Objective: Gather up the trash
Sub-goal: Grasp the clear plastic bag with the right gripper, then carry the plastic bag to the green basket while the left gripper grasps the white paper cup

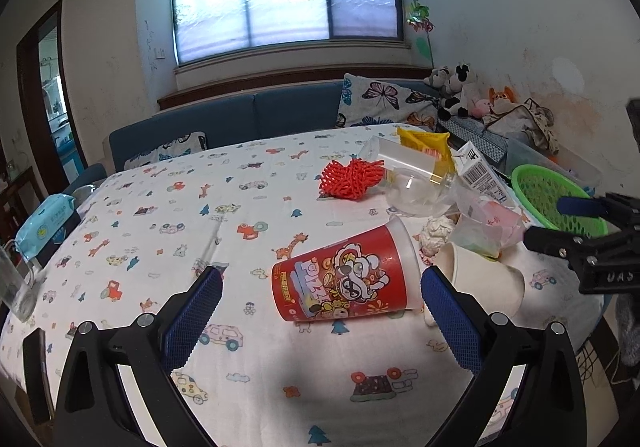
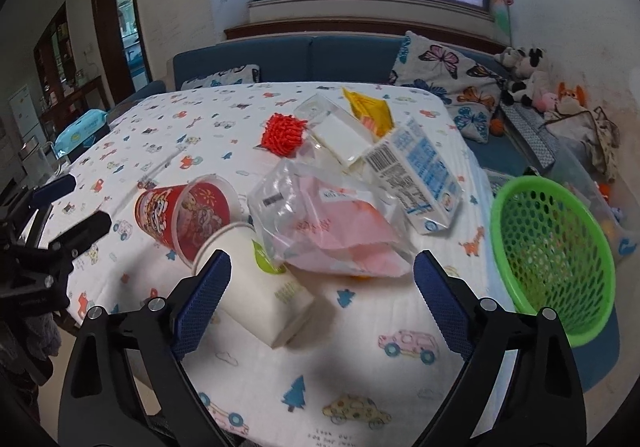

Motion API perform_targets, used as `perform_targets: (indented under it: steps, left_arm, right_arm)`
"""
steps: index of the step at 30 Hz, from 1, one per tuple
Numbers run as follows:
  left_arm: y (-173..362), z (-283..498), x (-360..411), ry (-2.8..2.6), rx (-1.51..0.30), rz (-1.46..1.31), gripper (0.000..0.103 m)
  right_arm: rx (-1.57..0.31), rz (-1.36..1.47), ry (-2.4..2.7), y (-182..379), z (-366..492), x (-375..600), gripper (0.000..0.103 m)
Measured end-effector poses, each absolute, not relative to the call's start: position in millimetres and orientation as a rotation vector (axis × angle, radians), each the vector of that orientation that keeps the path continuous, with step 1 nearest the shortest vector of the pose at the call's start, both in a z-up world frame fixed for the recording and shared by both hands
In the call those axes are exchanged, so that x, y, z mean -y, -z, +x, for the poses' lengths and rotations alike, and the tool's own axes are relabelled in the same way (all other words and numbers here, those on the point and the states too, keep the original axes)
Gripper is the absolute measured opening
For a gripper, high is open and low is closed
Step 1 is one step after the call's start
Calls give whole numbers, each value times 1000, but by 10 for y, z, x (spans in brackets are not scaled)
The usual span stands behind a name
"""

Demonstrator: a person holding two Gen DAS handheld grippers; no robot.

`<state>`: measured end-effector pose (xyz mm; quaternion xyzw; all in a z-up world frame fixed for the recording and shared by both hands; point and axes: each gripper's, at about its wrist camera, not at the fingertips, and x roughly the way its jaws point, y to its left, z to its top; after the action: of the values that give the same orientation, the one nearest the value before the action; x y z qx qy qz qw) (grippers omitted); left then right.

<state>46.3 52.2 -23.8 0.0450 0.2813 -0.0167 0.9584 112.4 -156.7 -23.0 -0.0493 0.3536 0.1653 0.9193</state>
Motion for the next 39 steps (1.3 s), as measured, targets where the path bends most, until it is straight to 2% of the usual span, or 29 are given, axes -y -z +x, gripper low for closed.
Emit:
perform_targets:
  steps: [11,15,18,20,22,31,36,38,39]
  left_arm:
    - [378,585,-604,128,-605,170,97]
    - [418,661,-662,175,-621,194,97]
    - [445,729,-663,228,-627,232,97]
    - [458,783,-649,261,-622,272,97]
    - [477,827,-630,288,-624,302,97]
    - [425,731,-394,396,-598,277,97]
    - [340,666,-228,474,-581,212,95]
    - [318,657,-146,496,-573,201,92]
    - [316,658,-124,501,-571,199,86]
  right_arm:
    - [-793,-149,-374,332,1617,1205,81]
    - [-827,-156,-366,426,1737,1161,75]
    - [-848,-145,-363,475,1773,1190,66]
    - [-845,-142,-359,469,1759,1227,64]
    - [-837,-144,-354,448,1728,1255,55]
    - [-801,-100,-341,329,1610,1497,37]
    - [-763,-79,-335,206,1500,1641,34]
    - [-747,-68,-332,157,1465,1697,33]
    - [-740,-60,-331,133,1450,1734,33]
